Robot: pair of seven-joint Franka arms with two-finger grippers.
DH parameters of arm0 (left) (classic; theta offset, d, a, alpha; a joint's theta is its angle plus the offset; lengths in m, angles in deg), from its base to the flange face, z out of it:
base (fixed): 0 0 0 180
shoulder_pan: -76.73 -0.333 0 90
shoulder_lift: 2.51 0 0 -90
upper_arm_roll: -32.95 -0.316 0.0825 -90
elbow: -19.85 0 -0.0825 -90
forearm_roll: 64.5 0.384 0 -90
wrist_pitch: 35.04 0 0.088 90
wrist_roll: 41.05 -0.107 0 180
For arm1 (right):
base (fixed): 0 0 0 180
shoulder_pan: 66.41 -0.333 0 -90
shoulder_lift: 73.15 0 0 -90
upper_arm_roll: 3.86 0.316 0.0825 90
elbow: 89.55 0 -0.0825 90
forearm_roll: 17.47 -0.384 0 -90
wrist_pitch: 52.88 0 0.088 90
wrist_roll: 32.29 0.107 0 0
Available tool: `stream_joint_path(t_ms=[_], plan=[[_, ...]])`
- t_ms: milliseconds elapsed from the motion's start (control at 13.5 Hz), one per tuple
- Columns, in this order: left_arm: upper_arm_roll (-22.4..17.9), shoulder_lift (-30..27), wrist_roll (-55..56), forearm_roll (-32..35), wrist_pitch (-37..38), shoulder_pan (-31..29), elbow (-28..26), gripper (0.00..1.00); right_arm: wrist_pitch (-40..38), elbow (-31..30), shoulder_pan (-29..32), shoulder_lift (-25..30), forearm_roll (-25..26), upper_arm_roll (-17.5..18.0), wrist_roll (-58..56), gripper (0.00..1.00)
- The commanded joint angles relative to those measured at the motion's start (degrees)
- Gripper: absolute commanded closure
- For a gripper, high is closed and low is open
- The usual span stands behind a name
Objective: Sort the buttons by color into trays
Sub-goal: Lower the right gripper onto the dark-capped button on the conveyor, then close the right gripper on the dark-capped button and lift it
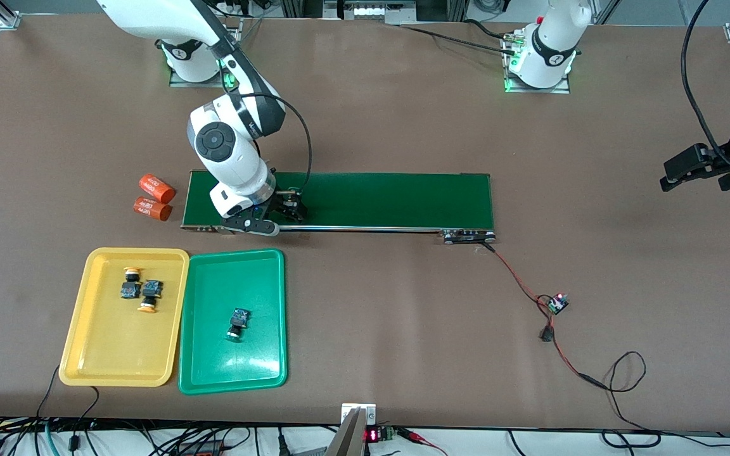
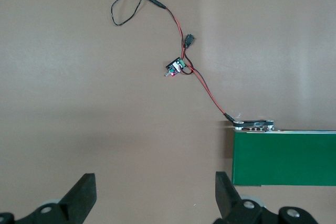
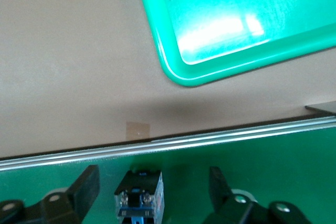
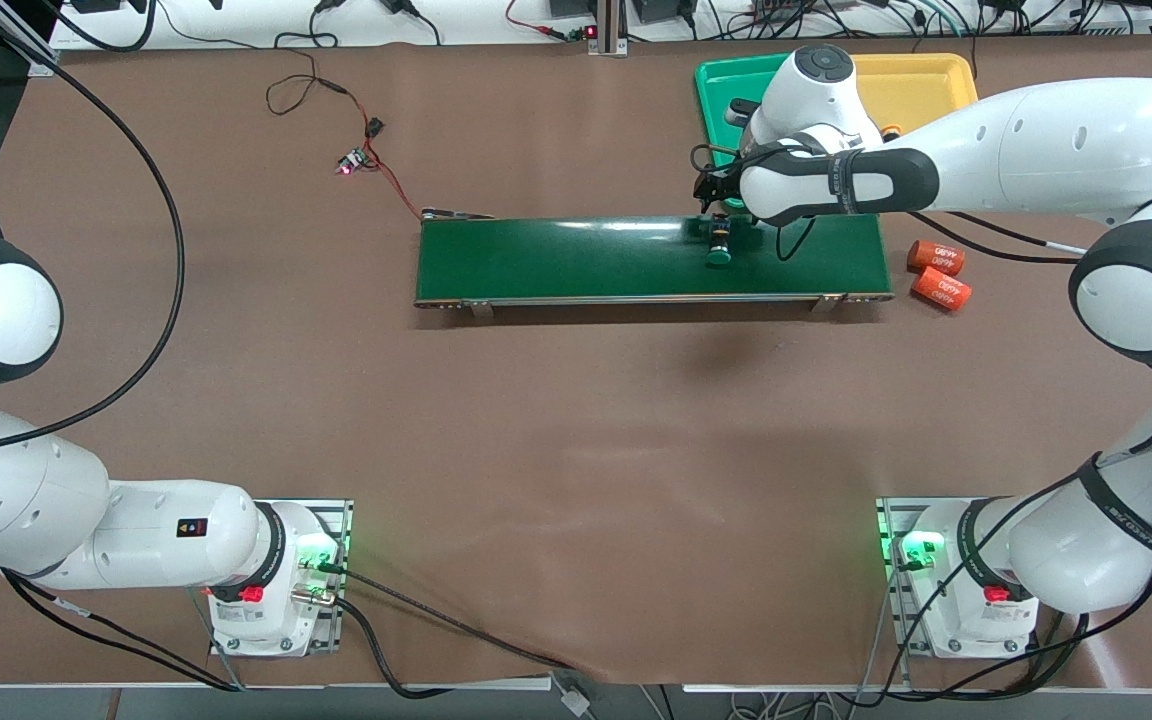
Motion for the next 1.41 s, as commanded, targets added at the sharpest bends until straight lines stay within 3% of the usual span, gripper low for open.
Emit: stream_joint_path(t_ms=[0, 297, 371, 519, 667, 890, 1334], plan=[[-0.26, -0.07, -0.10, 0.12, -1.54, -0.19, 0.08, 0.00, 0.18, 1.93, -0.74, -1.50, 2.01, -0.78, 1.16, 0.28], [-0.17, -0.07, -0.18, -0.58, -1.55, -1.42, -0.10, 0.00, 0.01, 3.07, -0.56, -1.85, 2.37, -2.00, -0.51, 0.55], [-0.17, -0.07, -0.18, -0.67, -1.55, -1.42, -0.10, 0.00, -0.08, 3.16, -0.56, -1.85, 2.37, -2.10, -0.60, 0.58], [0.18, -0.07, -0.18, -0.59, -1.46, -1.33, -0.01, 0.00, -0.17, 3.16, -0.56, -1.85, 2.37, -2.10, -0.60, 0.57], [0.09, -0.07, -0.18, -0.58, -1.46, -1.42, -0.01, 0.00, -0.52, 3.16, -0.56, -1.85, 2.02, -2.10, -0.51, 0.45], [0.09, -0.07, -0.18, -0.58, -1.28, -1.42, -0.10, 0.00, -10.25, 7.55, -0.74, -1.68, 1.93, -2.10, -1.04, 0.44], [0.00, -0.33, 0.34, -0.67, 0.38, -1.42, -0.01, 0.00, -11.16, 6.95, -0.74, -2.20, 1.93, -2.01, -3.67, 0.45]])
